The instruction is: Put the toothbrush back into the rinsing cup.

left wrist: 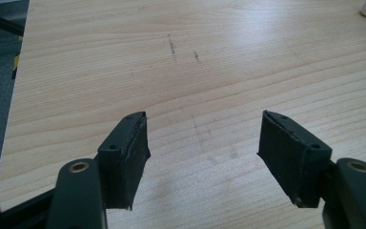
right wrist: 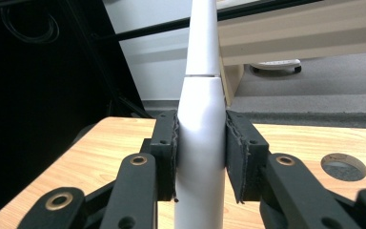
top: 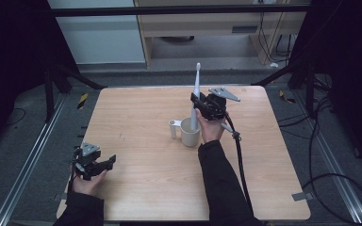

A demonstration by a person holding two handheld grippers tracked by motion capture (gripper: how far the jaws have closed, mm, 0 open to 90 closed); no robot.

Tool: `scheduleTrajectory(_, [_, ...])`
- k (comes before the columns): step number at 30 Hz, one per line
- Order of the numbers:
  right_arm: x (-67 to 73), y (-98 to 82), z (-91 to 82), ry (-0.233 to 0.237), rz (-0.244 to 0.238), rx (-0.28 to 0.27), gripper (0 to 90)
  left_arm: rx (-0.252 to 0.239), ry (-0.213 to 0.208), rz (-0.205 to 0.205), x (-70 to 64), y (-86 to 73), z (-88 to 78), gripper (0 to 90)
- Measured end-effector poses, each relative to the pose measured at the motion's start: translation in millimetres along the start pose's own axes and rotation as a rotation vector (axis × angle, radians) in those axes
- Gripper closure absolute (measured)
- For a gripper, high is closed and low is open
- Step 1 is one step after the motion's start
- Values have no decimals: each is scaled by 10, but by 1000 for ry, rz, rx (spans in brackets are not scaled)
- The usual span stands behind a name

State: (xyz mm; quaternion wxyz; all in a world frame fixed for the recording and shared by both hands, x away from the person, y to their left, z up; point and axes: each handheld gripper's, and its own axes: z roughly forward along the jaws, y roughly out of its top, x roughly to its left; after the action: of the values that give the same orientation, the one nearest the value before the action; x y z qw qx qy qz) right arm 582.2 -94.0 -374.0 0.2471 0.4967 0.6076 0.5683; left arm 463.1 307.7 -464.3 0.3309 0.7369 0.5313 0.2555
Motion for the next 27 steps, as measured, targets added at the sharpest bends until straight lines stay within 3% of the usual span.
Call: scheduleTrajectory(27, [47,-339,173,-31,-57,137,671,-1,1,0,0,2,-3,332])
